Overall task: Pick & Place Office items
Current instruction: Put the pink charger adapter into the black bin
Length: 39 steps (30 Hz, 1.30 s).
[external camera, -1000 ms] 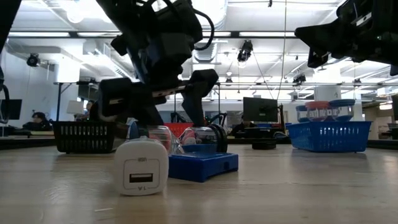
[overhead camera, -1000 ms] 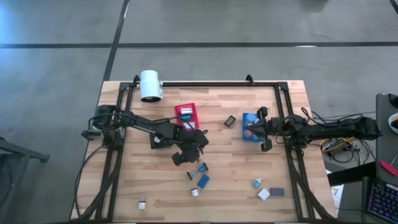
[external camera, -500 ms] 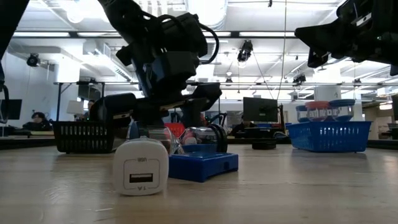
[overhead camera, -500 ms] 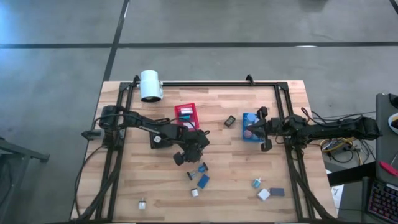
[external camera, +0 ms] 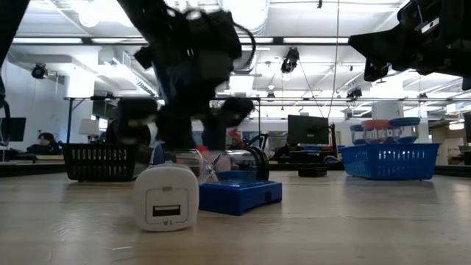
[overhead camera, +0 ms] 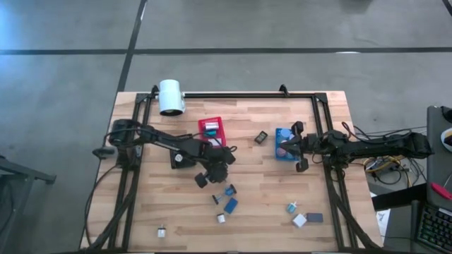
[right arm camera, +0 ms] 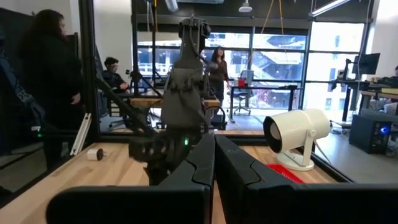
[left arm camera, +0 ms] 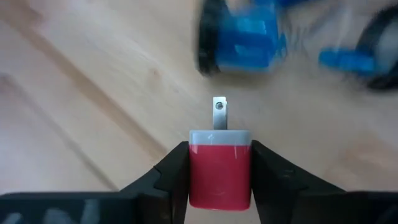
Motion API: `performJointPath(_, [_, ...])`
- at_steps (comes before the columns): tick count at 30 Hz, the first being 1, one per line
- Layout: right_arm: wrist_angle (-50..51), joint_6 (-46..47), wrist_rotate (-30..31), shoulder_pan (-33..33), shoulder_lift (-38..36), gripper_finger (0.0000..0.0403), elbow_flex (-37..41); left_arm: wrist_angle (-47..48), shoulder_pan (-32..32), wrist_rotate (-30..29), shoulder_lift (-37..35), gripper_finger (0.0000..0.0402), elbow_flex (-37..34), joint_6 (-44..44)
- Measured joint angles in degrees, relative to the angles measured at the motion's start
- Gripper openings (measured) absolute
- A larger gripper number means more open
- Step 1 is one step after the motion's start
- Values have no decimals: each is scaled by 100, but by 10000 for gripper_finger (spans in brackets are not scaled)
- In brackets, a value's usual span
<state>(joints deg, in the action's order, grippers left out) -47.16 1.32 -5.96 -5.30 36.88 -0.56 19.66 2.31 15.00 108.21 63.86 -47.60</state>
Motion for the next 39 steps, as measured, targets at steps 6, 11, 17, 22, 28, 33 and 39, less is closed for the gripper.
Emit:
performJointPath(6, [-2,50,1,4,-1,8,0,105,0,2,-1254,135,-387,639])
performJointPath(11, [-8,103,2,4,-2,8,0,-354,-55,20,-3170,135,-1383,1406])
performJointPath(17, [-17,109,5,4,-2,8,0,-1495,-266,-609,-5676,135,-3172,2871])
performJointPath(22, [-24,113,9,4,-3,8,0,-2158,-273,-1485,-7394,135,-4497,3661])
performJointPath(28, [-26,133,11,4,-3,8,0,-2519,-280,-1777,-8971,135,-5520,4169])
performJointPath(33, [-24,131,11,4,-4,8,0,-2379,-284,-1955,-9801,135,-5811,4418])
performJointPath(39, [-22,131,11,4,-4,8,0,-2324,-284,-2113,-10141,135,-6111,4619])
